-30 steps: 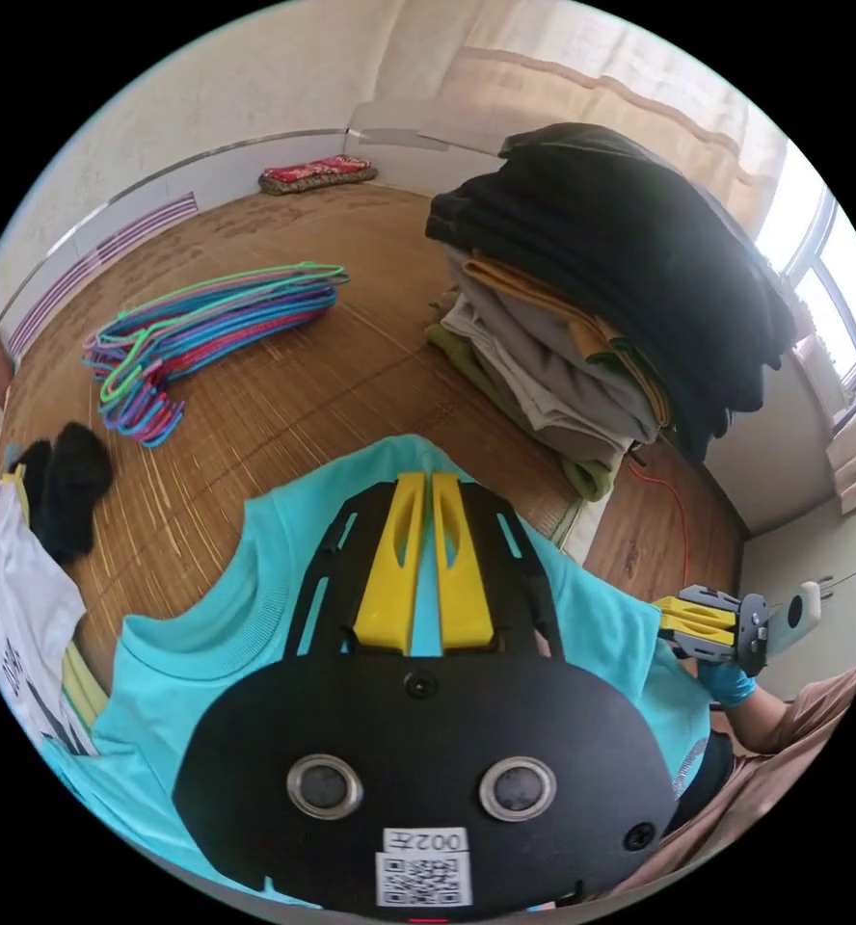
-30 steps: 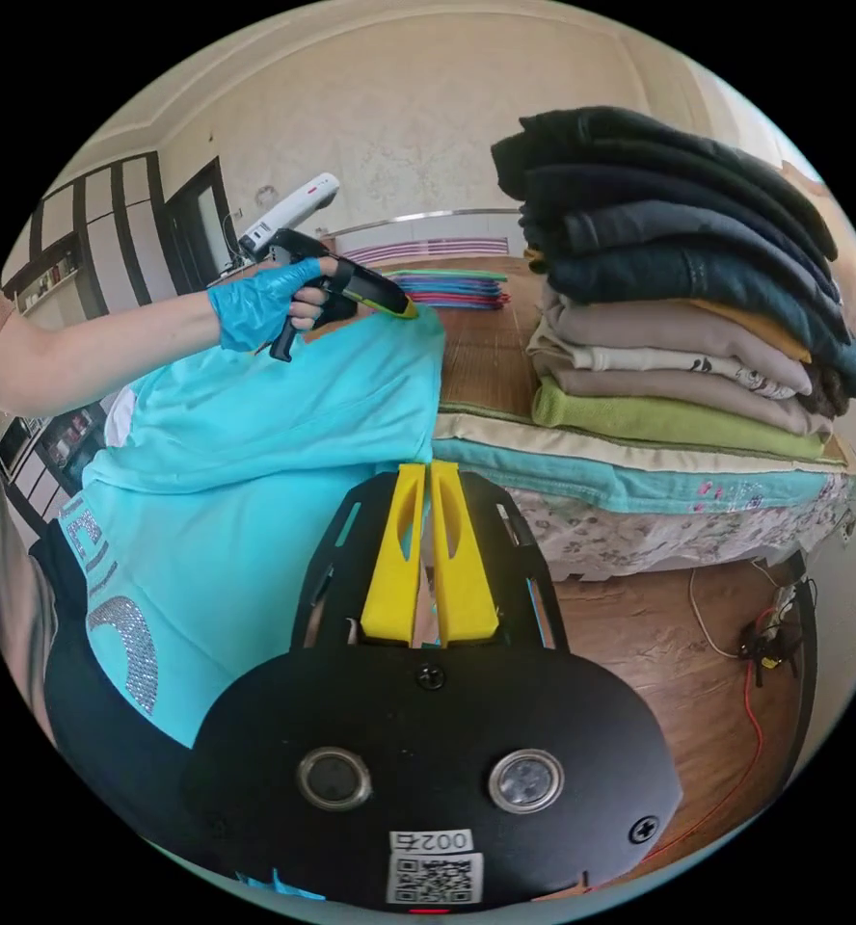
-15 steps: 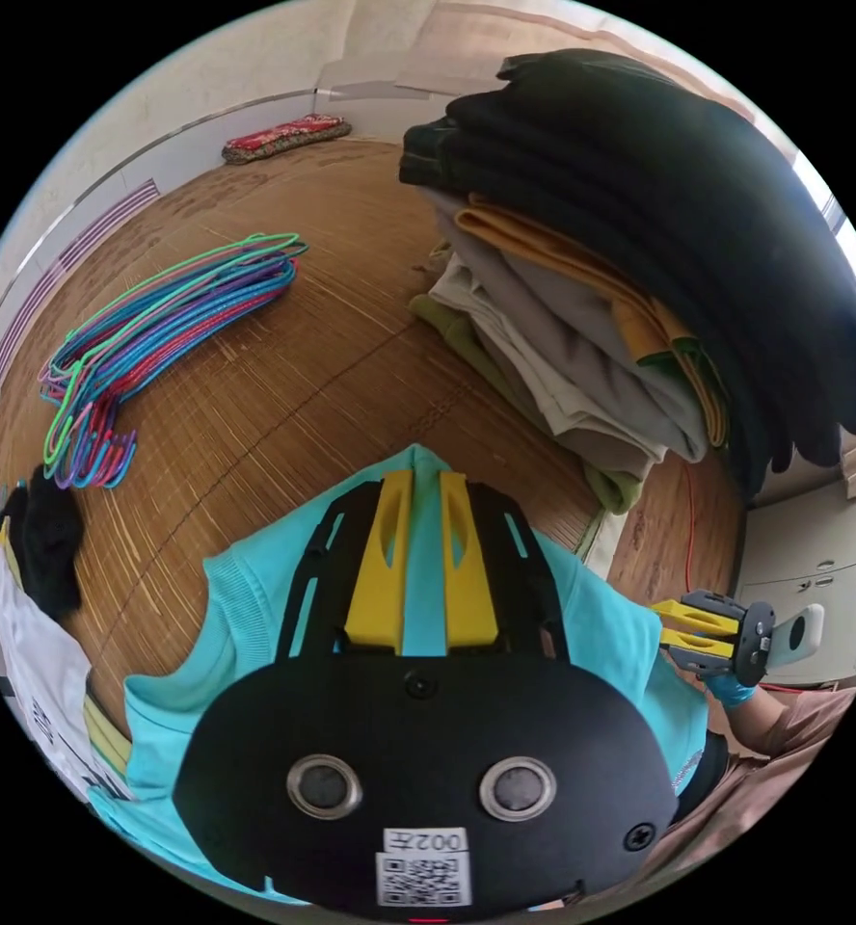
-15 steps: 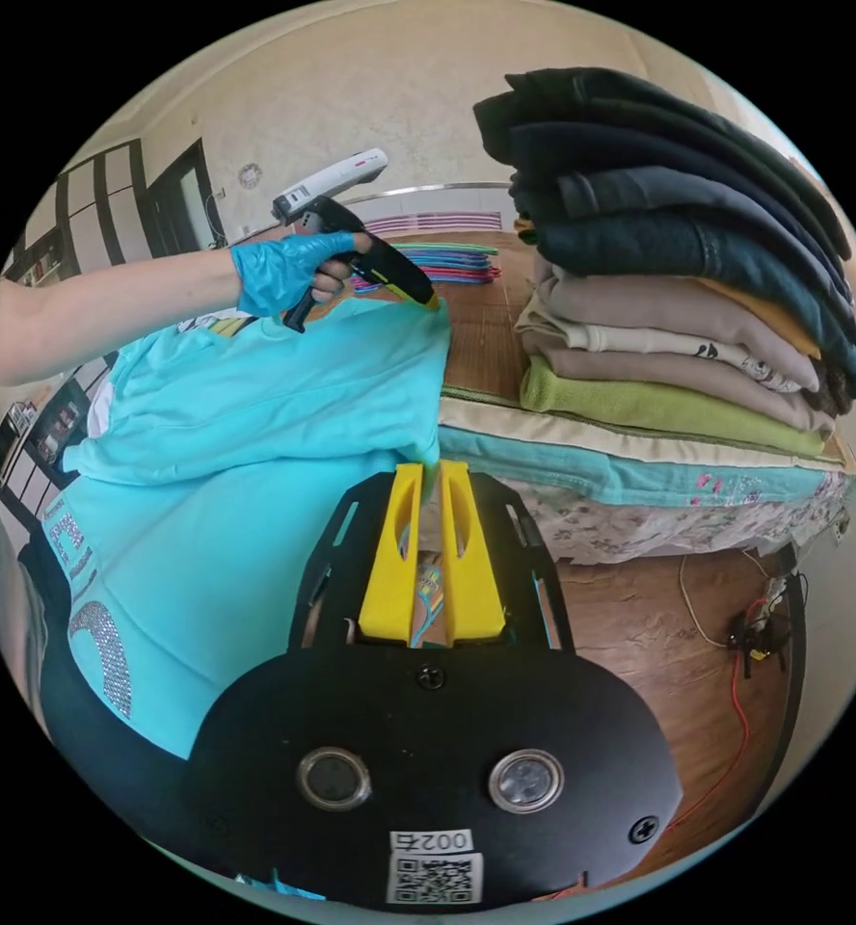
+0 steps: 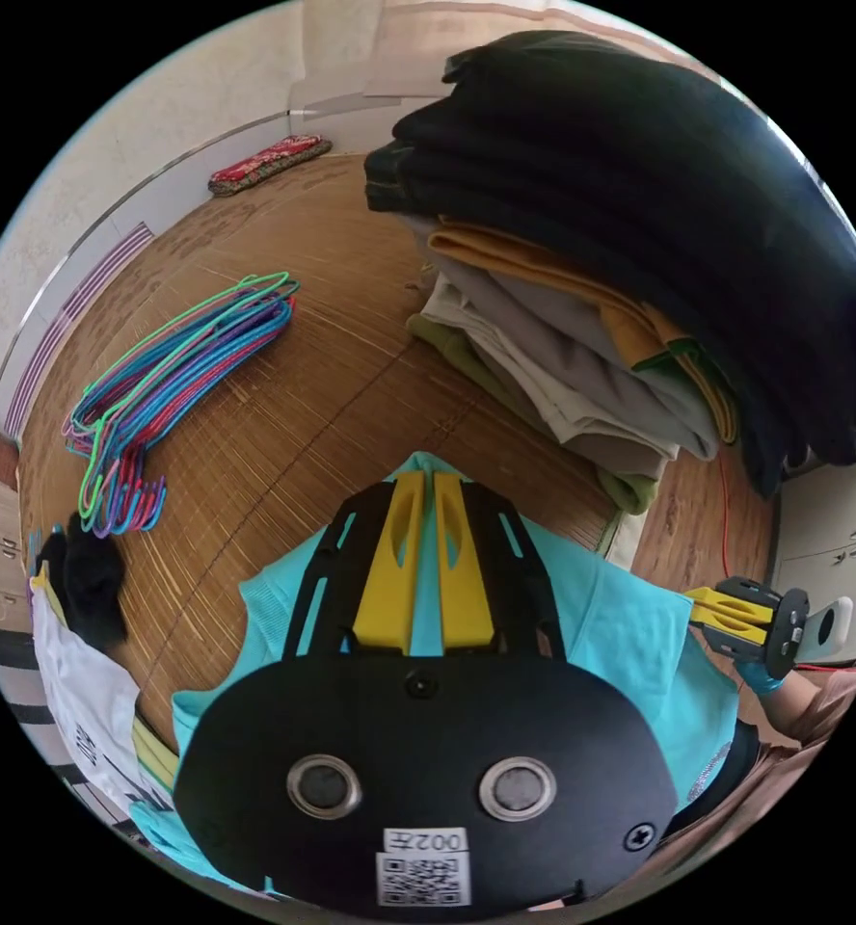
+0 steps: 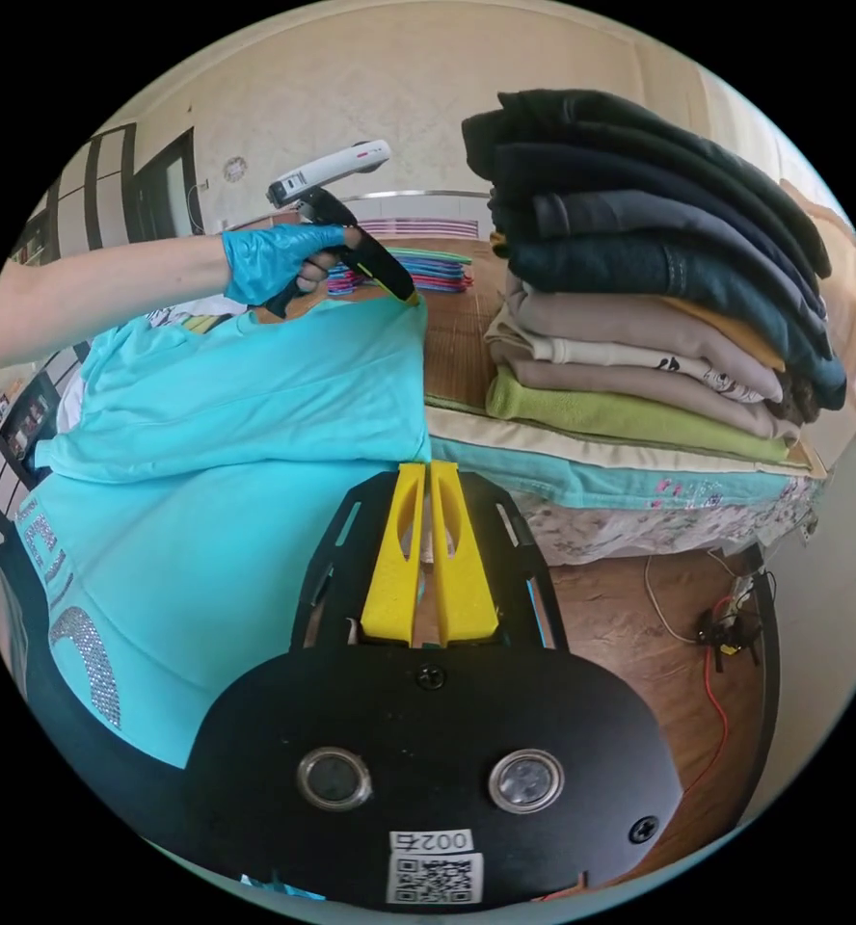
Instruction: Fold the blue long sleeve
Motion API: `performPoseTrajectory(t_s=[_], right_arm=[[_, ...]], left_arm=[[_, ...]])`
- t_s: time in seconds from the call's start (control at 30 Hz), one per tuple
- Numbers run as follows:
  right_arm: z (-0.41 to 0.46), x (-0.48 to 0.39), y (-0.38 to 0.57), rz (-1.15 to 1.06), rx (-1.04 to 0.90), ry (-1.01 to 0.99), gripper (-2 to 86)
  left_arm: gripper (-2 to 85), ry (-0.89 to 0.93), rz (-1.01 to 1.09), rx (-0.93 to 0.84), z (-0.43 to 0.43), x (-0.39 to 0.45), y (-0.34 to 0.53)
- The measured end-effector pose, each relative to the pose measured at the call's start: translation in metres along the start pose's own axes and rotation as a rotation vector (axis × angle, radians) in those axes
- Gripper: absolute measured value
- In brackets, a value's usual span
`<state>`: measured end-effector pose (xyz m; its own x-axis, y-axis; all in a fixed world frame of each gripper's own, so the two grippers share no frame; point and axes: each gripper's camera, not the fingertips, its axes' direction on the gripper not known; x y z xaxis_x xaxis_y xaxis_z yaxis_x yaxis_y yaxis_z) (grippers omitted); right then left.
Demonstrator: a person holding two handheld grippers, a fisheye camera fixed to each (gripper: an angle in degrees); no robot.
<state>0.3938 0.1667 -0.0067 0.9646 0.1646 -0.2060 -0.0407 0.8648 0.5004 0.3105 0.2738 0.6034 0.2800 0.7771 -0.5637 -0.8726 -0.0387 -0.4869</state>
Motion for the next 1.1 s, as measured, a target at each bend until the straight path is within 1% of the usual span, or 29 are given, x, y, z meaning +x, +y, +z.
performPoseTrajectory(t_s=[0.13, 0.4, 0.47, 0.57, 0.63, 0.77, 0.9, 1.03, 1.1], right_arm=[[0.017, 0.008, -0.004, 0.028, -0.033, -0.035, -0.9], [0.034, 0.012, -0.022, -0.031, -0.045, -0.067, -0.9], [0.036, 0.013, -0.026, -0.040, -0.058, -0.066, -0.8], [0.039, 0.014, -0.033, -0.057, -0.086, -0.056, -0.8], [0.038, 0.014, -0.039, -0.061, -0.082, -0.022, -0.7], [0.040, 0.008, -0.060, -0.071, -0.045, -0.048, -0.4], [0.060, -0.014, -0.105, -0.138, 0.000, -0.077, 0.2], [0.097, -0.039, -0.165, -0.190, 0.022, -0.094, 0.7], [0.121, -0.048, -0.191, -0.203, 0.002, -0.091, 0.9]], left_arm=[[-1.1, 0.035, -0.029, -0.034, 0.024, -0.009, 0.003], [2.1, 0.127, -0.082, 0.099, 0.002, -0.045, 0.027], [2.5, 0.108, -0.114, 0.118, -0.005, -0.063, 0.040], [3.3, 0.067, -0.145, 0.080, -0.003, -0.084, 0.058], [4.1, 0.036, -0.160, 0.054, 0.000, -0.095, 0.070], [4.1, 0.037, -0.202, 0.048, 0.009, -0.113, 0.094], [3.1, 0.021, -0.216, 0.061, 0.014, -0.117, 0.107], [-0.1, -0.070, -0.196, 0.071, 0.016, -0.117, 0.119], [-0.4, -0.056, -0.185, 0.075, 0.015, -0.121, 0.125]])
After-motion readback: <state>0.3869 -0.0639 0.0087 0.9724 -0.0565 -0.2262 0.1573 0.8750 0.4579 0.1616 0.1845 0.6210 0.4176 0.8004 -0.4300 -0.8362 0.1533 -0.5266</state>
